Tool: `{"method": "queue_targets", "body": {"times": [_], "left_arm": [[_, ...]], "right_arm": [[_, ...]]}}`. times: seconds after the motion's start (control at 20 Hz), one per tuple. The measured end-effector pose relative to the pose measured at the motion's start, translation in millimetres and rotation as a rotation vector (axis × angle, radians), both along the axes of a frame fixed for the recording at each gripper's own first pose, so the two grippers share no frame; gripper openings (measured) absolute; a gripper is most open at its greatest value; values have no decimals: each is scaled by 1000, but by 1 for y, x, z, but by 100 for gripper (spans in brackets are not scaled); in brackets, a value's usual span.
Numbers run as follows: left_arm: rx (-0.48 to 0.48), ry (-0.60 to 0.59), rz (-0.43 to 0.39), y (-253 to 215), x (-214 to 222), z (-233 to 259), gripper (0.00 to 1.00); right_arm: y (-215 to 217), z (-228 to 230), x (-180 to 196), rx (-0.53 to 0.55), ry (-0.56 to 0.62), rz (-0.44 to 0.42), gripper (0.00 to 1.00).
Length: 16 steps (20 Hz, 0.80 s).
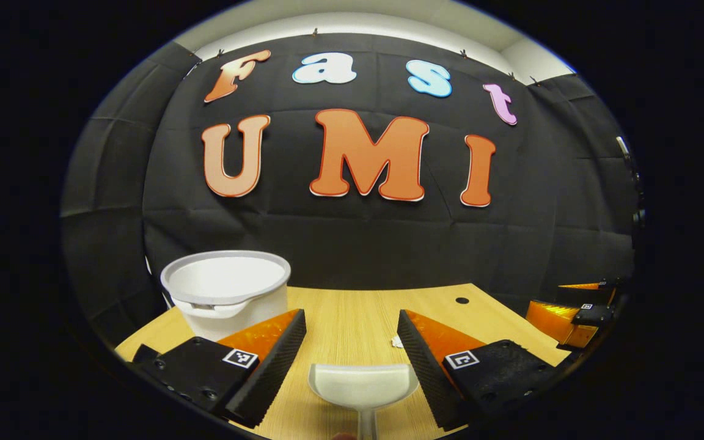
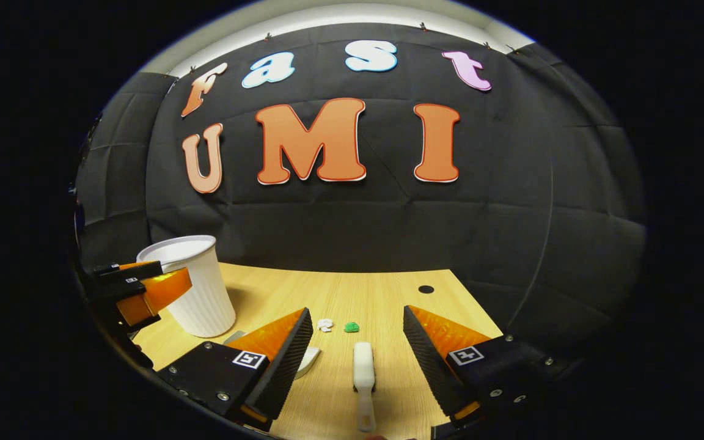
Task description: Pick up the small broom and dustpan from the desktop, sweep the trash into the dustpan with the broom, and then empty the trash into the garbage bin.
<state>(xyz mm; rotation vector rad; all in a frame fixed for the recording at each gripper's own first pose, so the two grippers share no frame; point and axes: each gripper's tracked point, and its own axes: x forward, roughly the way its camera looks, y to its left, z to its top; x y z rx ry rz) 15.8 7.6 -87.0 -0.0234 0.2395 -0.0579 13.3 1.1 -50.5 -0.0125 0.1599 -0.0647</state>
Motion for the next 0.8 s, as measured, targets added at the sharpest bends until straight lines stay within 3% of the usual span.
{"method": "queue_targets", "body": {"times": [0.3, 0.5, 0.8], "left_arm": [[0, 20, -53, 6, -1, -9, 95], [-8, 117, -96, 8, 0, -37, 95], [-44, 380, -149, 8, -13, -105, 95]], "right_arm": [[10, -3, -6, -22, 9, -54, 93], [19, -21, -5, -24, 62, -83, 93], [23, -104, -1, 36, 357, -110, 93]]}}
